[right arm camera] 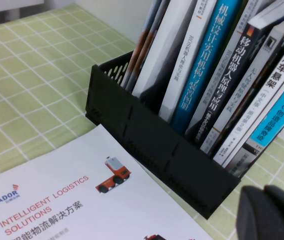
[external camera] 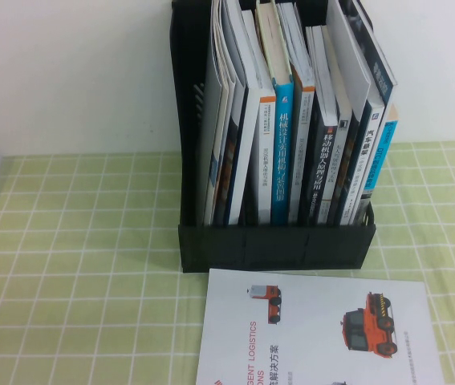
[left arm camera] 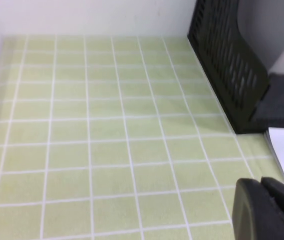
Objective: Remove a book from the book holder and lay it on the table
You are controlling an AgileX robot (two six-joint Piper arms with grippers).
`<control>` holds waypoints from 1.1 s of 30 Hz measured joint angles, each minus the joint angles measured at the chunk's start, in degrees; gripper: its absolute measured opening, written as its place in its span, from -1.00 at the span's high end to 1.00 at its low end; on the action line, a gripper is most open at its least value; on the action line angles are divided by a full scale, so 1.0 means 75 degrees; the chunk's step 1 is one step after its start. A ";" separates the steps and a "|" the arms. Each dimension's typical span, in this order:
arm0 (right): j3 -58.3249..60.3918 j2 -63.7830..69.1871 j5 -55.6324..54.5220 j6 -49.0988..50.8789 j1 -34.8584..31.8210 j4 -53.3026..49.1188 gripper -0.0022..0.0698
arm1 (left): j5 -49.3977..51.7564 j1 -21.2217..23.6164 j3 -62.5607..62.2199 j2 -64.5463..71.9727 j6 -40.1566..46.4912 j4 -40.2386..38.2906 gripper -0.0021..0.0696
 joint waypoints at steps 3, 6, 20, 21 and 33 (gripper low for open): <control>0.0000 0.0000 0.0000 0.0000 0.0000 0.0011 0.95 | 0.0015 0.0000 0.0122 -0.0180 0.0000 0.0098 0.95; 0.0000 0.0000 0.0000 0.0000 0.0000 0.0011 0.95 | -0.0071 0.0017 0.0473 -0.0876 -0.0401 0.0878 0.95; 0.0000 0.0000 0.0000 -0.0095 -0.0012 0.0011 0.95 | -0.0848 0.0140 0.2143 -0.2471 -0.3209 0.2825 0.95; 0.0000 0.0000 0.0000 -0.0095 -0.0012 0.0011 0.95 | -0.0848 0.0140 0.2143 -0.2471 -0.3209 0.2810 0.95; 0.0000 0.0000 0.0000 -0.0125 -0.0012 0.0131 0.95 | -0.0848 0.0140 0.2143 -0.2471 -0.3221 0.2810 0.95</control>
